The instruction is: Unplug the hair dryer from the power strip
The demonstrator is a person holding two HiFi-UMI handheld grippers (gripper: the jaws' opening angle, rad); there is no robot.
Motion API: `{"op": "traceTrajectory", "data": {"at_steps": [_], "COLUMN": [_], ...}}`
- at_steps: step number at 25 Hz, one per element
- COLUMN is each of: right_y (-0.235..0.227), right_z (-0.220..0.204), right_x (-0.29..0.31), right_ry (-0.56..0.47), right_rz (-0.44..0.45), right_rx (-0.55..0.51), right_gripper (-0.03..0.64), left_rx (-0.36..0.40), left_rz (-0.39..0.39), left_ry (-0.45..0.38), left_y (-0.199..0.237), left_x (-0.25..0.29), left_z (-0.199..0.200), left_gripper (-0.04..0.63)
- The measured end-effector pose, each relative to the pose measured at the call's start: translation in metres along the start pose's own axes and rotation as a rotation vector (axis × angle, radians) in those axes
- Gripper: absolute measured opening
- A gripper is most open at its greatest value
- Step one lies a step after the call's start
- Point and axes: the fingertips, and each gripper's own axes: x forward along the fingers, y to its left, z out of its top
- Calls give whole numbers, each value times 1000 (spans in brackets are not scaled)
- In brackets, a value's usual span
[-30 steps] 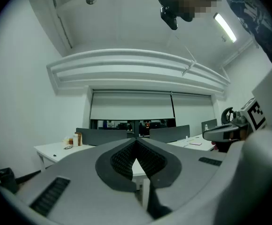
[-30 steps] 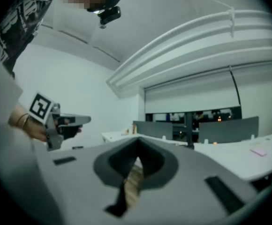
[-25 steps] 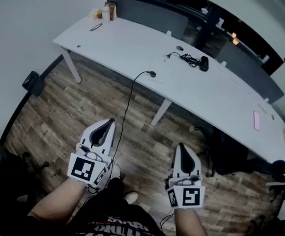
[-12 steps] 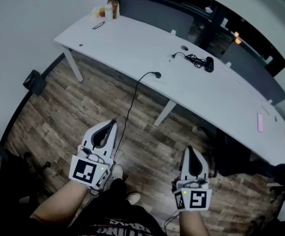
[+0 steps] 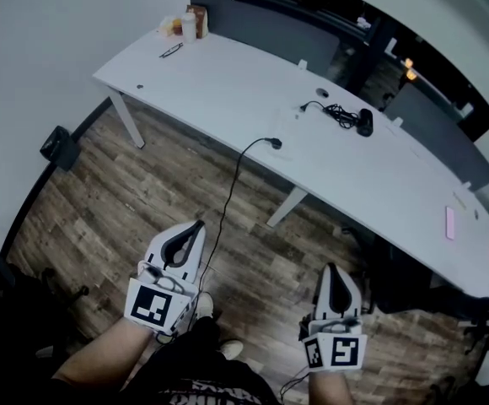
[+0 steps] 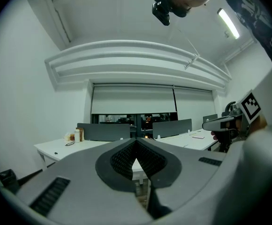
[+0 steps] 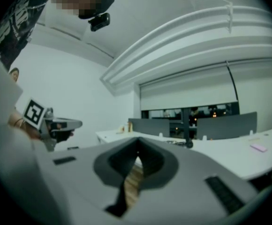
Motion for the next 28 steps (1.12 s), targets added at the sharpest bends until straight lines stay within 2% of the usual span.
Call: {"op": "traceTrajectory", "data": {"at_steps": [16,21,28], "right_y": [16,27,16], "right_z": [14,12,8], "right_x": [57,60,73], "right_ry": [22,38,38], "right_rz": [-57,-44,-64], "right_rx": [-29,-41,-20], "right_gripper": [29,29,29], "left_rx": [-68,-89,-96], "left_rz": [-83,-58,-32], "left_ry": [13,3,20], "left_y": [51,72,86], "left_x": [41,41,49], "left_z": [-7,-10,-18], "left_gripper": [23,23,23]}}
